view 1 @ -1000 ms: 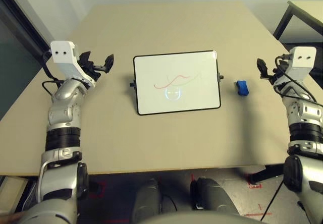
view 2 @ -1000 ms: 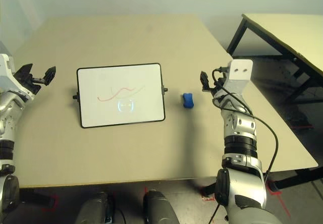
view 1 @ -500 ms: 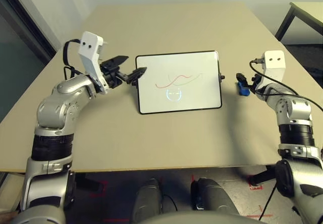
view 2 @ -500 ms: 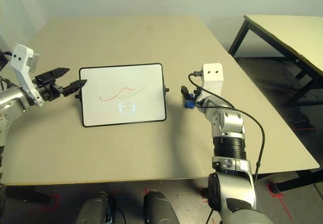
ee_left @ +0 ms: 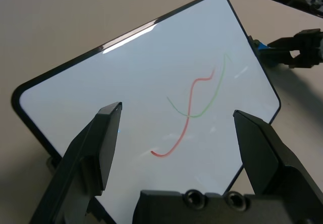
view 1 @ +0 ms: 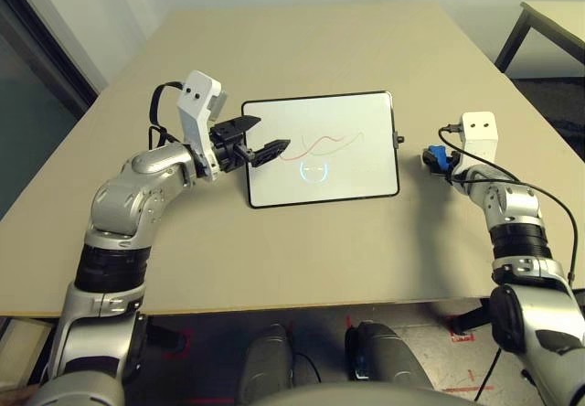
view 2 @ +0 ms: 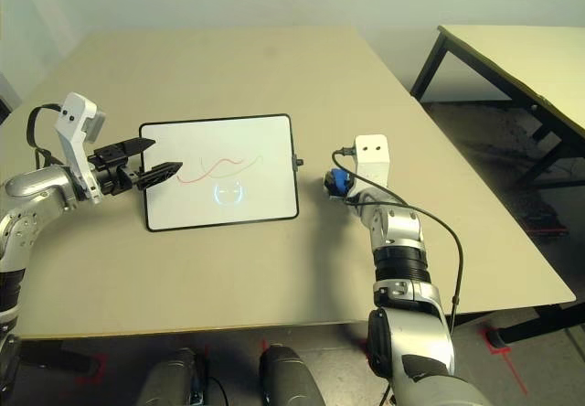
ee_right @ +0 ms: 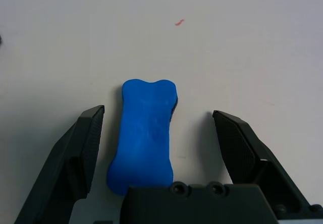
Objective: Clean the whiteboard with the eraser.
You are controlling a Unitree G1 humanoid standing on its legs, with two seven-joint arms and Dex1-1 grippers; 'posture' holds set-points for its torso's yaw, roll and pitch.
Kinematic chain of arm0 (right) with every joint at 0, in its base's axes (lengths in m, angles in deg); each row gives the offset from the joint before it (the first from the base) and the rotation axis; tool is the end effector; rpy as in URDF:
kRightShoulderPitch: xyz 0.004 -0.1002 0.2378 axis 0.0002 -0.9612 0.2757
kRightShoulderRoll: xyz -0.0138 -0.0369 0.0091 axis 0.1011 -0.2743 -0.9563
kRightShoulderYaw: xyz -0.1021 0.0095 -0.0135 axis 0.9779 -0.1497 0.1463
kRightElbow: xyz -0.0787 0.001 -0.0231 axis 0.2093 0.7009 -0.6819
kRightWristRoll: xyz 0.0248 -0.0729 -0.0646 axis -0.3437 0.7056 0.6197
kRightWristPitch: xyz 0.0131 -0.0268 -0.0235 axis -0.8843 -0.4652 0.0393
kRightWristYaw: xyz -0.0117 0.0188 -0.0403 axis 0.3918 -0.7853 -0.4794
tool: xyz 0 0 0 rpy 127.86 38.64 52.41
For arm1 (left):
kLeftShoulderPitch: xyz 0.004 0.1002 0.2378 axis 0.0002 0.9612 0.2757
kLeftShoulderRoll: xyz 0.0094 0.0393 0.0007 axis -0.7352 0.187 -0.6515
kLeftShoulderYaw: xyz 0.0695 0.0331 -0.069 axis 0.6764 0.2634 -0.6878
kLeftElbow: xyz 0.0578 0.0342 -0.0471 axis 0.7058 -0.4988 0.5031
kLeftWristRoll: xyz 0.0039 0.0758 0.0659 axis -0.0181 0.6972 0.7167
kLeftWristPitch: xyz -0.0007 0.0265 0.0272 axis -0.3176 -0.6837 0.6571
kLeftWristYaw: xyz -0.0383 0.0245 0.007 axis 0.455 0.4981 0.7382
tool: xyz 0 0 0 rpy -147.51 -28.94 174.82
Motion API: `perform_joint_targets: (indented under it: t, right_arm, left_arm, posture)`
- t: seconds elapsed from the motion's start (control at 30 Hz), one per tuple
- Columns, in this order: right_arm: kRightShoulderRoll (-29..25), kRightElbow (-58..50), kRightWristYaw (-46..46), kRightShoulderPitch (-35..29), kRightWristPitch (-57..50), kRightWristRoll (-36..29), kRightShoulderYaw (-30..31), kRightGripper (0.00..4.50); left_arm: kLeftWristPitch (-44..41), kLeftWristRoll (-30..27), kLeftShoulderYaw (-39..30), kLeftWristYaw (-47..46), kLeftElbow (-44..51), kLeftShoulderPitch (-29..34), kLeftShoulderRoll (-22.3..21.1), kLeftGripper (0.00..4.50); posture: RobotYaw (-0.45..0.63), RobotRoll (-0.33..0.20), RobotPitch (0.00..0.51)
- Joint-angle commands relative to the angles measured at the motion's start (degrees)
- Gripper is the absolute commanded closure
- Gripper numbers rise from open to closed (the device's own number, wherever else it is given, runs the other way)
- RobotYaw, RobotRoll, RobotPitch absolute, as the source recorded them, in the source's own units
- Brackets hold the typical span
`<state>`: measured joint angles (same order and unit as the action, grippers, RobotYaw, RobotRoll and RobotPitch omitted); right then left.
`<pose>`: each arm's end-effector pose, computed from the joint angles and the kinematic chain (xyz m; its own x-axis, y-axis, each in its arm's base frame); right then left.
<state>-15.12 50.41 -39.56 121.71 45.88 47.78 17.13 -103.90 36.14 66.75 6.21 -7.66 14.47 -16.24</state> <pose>0.3117 -0.2356 0.1125 0.9140 -0.0499 -0.4027 0.0581 0.9983 0.0081 0.2623 0.2234 0.1938 0.7165 -0.6718 -0.1879 0.6937 0.7144 0.0915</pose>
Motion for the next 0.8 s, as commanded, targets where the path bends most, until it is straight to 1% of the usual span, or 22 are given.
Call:
perform_joint_targets:
  t: [0.03,0.1,0.33,0.4,0.43,0.5,0.7,0.8]
  right_arm:
    - [0.4,0.8,-0.4,0.4,0.5,0.6,0.4,0.37]
    - [0.4,0.4,-0.1,0.3,0.7,1.2,1.0,0.78]
    - [0.5,-1.9,0.0,-0.9,0.7,2.7,2.9,2.88]
    - [0.7,-2.3,-0.1,-1.6,0.8,2.9,3.2,3.41]
    - [0.7,-2.4,-0.1,-1.7,0.9,3.0,3.2,3.56]
    - [0.7,-2.6,-0.2,-1.9,1.0,3.1,3.0,3.72]
    - [-0.5,-4.6,-0.6,-1.0,1.5,2.9,1.7,3.72]
    - [-1.0,-10.1,0.7,0.2,0.0,2.0,1.6,3.72]
  left_arm:
    - [-1.4,-0.1,1.0,0.8,1.0,0.7,-0.7,0.00]
    - [-1.5,0.0,0.9,0.8,1.0,0.7,-0.6,0.00]
    - [-1.5,0.3,0.7,0.9,0.5,0.6,-0.5,0.00]
    - [-1.9,-0.2,0.1,0.6,0.2,0.3,0.0,0.00]
    - [-2.0,-0.3,0.0,0.5,0.1,0.2,0.1,0.00]
    - [-1.9,-0.2,0.1,0.5,0.0,0.1,0.1,0.00]
    - [-1.6,0.1,0.4,0.7,-0.6,-0.2,0.2,0.00]
    - [-1.7,0.1,0.7,0.7,-0.6,-0.4,0.3,0.00]
  posture:
    - [0.01,0.000,0.084]
    - [0.01,0.000,0.083]
    - [0.01,0.000,0.081]
    - [0.00,0.000,0.081]
    - [0.00,0.000,0.081]
    - [0.00,0.000,0.081]
    - [-0.01,0.000,0.079]
    - [-0.01,0.000,0.078]
